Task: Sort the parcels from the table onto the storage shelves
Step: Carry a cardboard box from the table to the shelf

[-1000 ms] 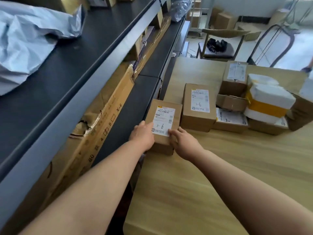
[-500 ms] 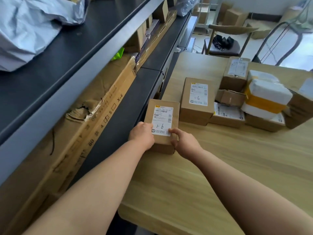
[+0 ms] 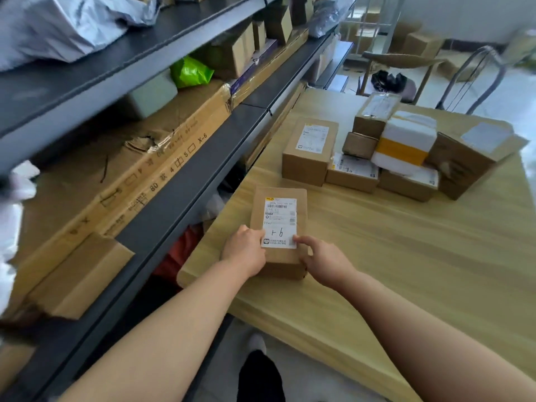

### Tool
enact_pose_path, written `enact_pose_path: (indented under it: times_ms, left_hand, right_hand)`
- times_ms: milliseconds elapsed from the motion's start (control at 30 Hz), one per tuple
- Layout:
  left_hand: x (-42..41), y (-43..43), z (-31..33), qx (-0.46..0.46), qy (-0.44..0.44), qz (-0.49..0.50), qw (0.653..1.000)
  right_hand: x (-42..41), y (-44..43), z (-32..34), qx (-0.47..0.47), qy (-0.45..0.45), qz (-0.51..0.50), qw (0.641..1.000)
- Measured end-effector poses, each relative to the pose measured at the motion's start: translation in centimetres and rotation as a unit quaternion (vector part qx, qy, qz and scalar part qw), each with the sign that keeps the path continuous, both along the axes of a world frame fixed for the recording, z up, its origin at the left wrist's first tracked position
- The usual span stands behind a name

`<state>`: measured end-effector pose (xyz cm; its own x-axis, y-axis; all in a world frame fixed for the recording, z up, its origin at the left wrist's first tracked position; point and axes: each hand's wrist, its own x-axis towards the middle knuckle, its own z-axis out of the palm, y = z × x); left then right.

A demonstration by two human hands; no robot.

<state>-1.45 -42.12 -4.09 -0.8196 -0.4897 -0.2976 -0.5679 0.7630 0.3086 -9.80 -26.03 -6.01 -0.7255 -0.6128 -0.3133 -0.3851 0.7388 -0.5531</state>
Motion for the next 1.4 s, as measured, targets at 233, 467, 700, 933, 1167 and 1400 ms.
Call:
enact_pose_path:
  times_ms: [233, 467, 700, 933, 1167, 1400]
  left_hand:
    - [4.1, 6.5, -0.1, 0.003, -0.022, 0.011, 1.0]
    - [5.1, 6.7, 0.6, 0.055, -0.02, 0.022, 0.998]
    - [3.7, 4.3, -0.3, 0.167, -0.004, 0.079, 0.983]
    - [3.0, 3.7, -3.1, 0.21, -0.003, 0.061, 0.976]
    - [3.2, 3.7, -3.2, 0.184, 0.006, 0.032, 0.982]
    - [3.4, 4.2, -3.2, 0.281, 0.032, 0.128, 0.951]
  right_hand:
    - [3.2, 6.3, -0.3, 0.002, 0.02, 0.036, 0.999]
    - [3.6, 7.0, 0.1, 0.019, 0.043, 0.076, 0.996]
    - [2.3, 4.9, 0.5, -0.019, 0.013, -0.01, 1.0]
    - [2.9, 3.9, -1.1, -0.022, -0.058, -0.038, 0.997]
    - [3.0, 4.2, -1.9, -0.048, -0.062, -0.065, 0.995]
    - [2.4, 4.6, -1.5, -0.064, -0.108, -0.073, 0.989]
